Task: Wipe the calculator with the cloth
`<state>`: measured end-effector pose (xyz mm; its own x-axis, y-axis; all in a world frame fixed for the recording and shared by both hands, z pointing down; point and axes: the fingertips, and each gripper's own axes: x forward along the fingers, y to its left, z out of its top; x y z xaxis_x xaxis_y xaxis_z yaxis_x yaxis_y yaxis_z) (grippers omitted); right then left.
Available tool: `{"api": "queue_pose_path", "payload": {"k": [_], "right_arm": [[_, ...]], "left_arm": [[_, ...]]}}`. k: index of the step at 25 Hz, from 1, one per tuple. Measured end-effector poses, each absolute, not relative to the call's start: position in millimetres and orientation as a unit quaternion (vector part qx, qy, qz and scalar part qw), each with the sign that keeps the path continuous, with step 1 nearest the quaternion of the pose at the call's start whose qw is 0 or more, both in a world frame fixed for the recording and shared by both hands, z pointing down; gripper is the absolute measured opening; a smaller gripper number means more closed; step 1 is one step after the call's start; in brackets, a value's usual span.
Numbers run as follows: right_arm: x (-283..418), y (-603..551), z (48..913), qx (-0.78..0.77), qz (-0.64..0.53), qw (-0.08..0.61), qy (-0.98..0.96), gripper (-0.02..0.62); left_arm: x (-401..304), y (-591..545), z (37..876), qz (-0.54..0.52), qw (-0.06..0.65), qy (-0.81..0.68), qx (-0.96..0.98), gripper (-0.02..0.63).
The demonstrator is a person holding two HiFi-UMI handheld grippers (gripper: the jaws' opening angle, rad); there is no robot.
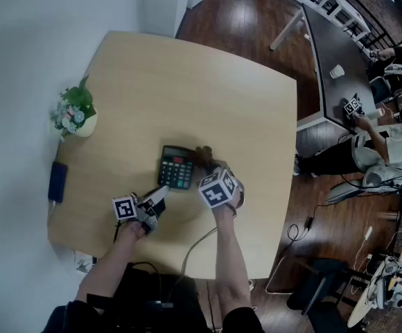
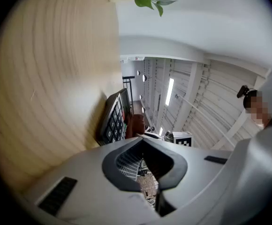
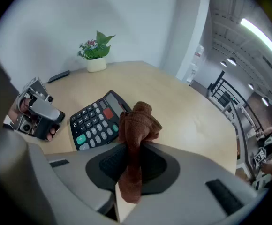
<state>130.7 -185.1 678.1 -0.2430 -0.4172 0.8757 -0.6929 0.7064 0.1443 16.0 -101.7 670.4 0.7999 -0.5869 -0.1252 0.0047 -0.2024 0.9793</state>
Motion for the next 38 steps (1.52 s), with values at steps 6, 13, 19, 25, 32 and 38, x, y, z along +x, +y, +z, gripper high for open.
{"api": "queue_pose_path", "payload": {"k": [6, 13, 19, 25, 32, 38], "right_arm": [[6.1, -183.8, 638.3, 0.276, 0.083, 0.429, -0.856, 0.064], [-35.8, -193.2, 683.2, 0.224, 0.071, 0.482, -0.844, 0.066], [76.3, -190.1, 685.5, 0.321, 0.148, 0.478, -0.804, 0.066], [118.3, -179.5, 665.3, 0.365, 0.173, 0.458, -0.792, 0.064], [-56.9, -188.8, 660.2, 0.212, 0.076, 0.444, -0.867, 0.066], [-6.4, -197.6, 679.8, 0.254, 0.126, 0.467, -0.838, 0.066]], "left_arm": [[5.2, -99.6, 670.4, -0.247, 0.611, -0.199, 0.725, 0.009], [4.6, -101.0, 673.2, -0.255, 0.610, -0.209, 0.721, 0.011], [3.2, -104.0, 673.8, -0.254, 0.607, -0.206, 0.724, 0.011], [4.0, -102.5, 672.3, -0.254, 0.610, -0.205, 0.722, 0.011], [1.6, -101.8, 670.6, -0.266, 0.609, -0.212, 0.717, 0.011], [2.5, -101.8, 670.8, -0.266, 0.605, -0.217, 0.718, 0.012]]}}
